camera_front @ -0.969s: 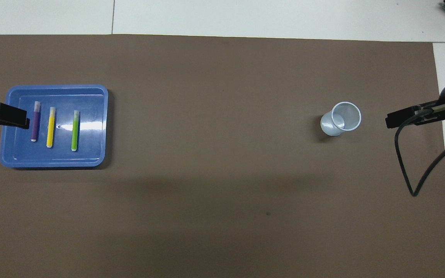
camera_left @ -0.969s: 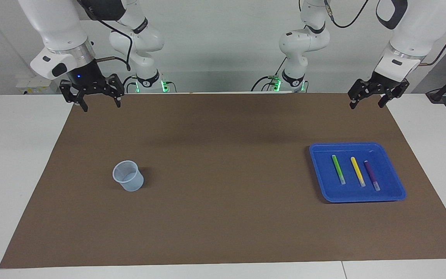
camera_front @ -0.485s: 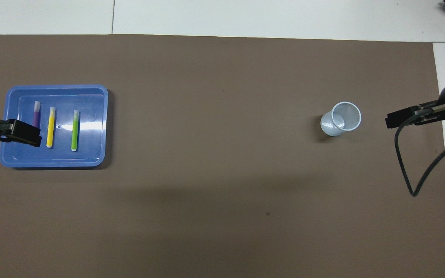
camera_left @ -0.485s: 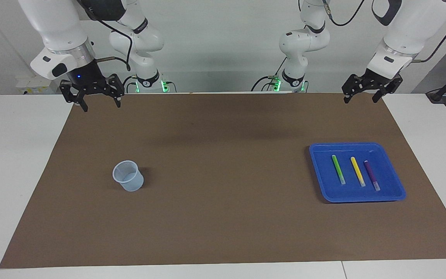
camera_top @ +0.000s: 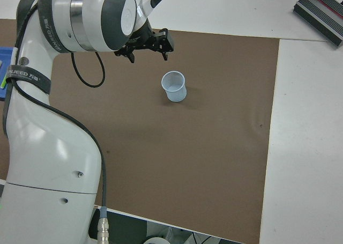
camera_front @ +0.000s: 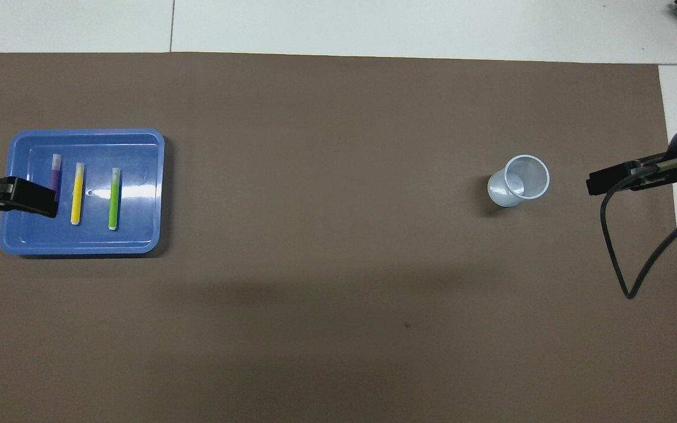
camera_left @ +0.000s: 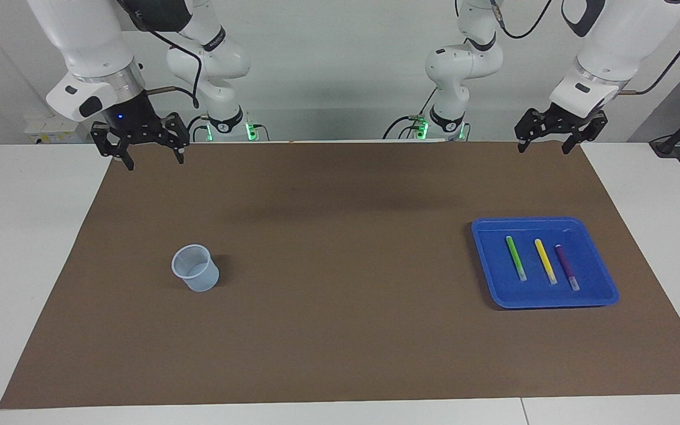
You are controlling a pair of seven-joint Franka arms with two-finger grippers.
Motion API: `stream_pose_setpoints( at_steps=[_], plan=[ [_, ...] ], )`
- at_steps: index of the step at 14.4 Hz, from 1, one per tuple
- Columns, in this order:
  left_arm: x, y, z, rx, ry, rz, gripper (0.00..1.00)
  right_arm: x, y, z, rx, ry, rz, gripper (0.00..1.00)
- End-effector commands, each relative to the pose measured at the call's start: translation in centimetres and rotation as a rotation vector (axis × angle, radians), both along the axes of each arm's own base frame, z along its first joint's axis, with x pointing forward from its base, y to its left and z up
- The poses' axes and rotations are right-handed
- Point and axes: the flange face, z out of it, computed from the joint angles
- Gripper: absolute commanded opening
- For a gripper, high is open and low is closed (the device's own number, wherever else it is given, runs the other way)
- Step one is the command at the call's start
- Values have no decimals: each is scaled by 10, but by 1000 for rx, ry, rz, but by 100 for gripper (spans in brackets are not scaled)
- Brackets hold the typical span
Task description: Right arm passes pens to left for tray arrangement
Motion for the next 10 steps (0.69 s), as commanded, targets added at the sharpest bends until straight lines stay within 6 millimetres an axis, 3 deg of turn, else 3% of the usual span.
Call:
stream_pose_setpoints(
  at_steps=[1,10],
  plan=[
    [-5,5,-2,14,-24,-6,100,-8,-3,1,2,-3,13,100],
    [-8,5,-6,16,-18,-3,100,-8,-3,1,2,-3,13,100]
  ],
)
